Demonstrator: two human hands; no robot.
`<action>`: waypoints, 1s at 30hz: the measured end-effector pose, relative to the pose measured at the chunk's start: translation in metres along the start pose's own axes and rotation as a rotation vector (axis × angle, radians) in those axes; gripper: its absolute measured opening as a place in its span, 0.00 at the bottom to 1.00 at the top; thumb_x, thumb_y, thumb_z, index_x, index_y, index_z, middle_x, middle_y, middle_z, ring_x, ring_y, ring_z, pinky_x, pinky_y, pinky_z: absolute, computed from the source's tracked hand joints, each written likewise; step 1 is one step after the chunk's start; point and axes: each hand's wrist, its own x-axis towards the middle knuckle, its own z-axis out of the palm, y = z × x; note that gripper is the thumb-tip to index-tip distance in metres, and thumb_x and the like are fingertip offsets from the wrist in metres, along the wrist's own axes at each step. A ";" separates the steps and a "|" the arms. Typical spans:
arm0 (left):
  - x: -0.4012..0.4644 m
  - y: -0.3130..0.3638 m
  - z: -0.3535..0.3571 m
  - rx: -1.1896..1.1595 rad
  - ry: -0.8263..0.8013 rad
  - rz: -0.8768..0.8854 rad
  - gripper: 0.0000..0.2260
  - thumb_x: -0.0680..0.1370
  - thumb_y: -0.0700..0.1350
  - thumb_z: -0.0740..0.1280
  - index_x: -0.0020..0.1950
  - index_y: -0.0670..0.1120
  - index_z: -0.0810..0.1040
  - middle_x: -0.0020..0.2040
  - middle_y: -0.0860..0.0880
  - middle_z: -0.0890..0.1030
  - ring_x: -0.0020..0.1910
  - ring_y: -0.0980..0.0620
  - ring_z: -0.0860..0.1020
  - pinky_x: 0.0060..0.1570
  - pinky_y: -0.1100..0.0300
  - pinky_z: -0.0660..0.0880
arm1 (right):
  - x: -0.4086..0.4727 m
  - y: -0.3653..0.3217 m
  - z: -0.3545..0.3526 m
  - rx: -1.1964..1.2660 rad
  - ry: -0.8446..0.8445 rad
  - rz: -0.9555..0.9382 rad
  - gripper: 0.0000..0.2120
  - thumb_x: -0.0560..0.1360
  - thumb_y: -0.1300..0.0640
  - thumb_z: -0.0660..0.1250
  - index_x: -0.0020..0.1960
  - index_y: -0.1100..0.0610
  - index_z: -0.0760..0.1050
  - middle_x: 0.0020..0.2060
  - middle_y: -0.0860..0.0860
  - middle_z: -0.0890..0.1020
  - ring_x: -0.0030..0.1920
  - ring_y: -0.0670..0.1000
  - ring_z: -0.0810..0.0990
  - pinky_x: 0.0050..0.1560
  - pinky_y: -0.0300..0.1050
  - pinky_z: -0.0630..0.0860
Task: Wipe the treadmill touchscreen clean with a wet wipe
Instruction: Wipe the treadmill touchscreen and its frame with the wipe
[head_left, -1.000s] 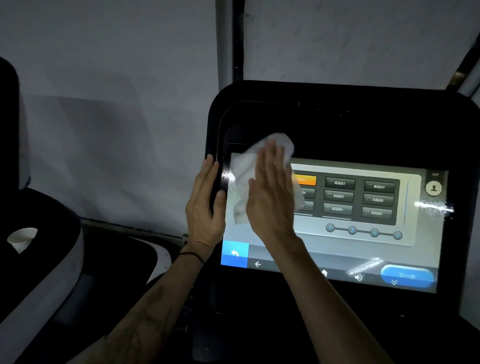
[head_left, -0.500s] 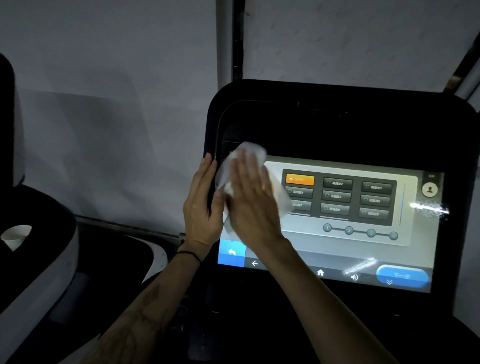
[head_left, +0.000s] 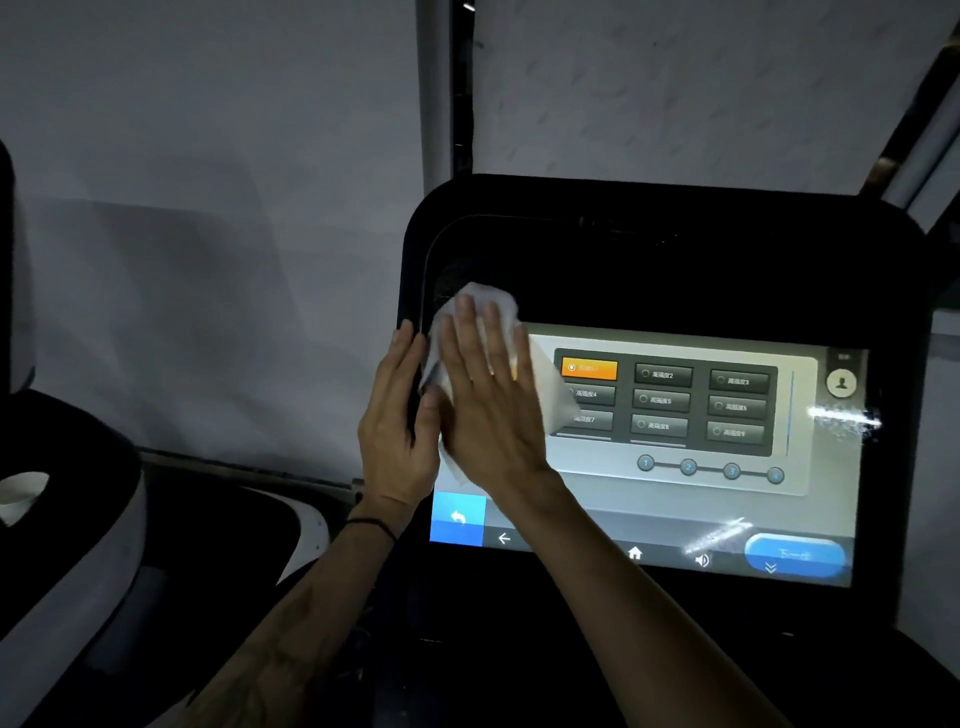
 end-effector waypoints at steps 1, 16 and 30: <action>0.000 0.000 0.000 0.002 0.002 -0.004 0.23 0.84 0.46 0.56 0.76 0.35 0.70 0.79 0.40 0.70 0.79 0.51 0.67 0.77 0.62 0.64 | 0.001 -0.003 0.001 -0.025 -0.006 -0.026 0.33 0.84 0.46 0.47 0.84 0.60 0.46 0.83 0.59 0.47 0.83 0.60 0.44 0.81 0.62 0.49; -0.001 -0.006 0.001 0.021 0.008 0.054 0.23 0.85 0.45 0.55 0.76 0.34 0.70 0.78 0.38 0.69 0.79 0.44 0.68 0.76 0.60 0.63 | -0.027 0.096 -0.014 0.060 0.072 0.189 0.34 0.83 0.43 0.54 0.83 0.61 0.54 0.83 0.58 0.54 0.83 0.57 0.50 0.82 0.54 0.49; -0.003 -0.007 0.004 0.032 0.019 0.084 0.22 0.85 0.44 0.55 0.77 0.35 0.70 0.78 0.38 0.69 0.78 0.42 0.69 0.77 0.54 0.65 | -0.128 0.279 -0.045 0.026 0.190 0.430 0.35 0.85 0.44 0.52 0.82 0.66 0.51 0.82 0.63 0.54 0.82 0.61 0.52 0.81 0.54 0.53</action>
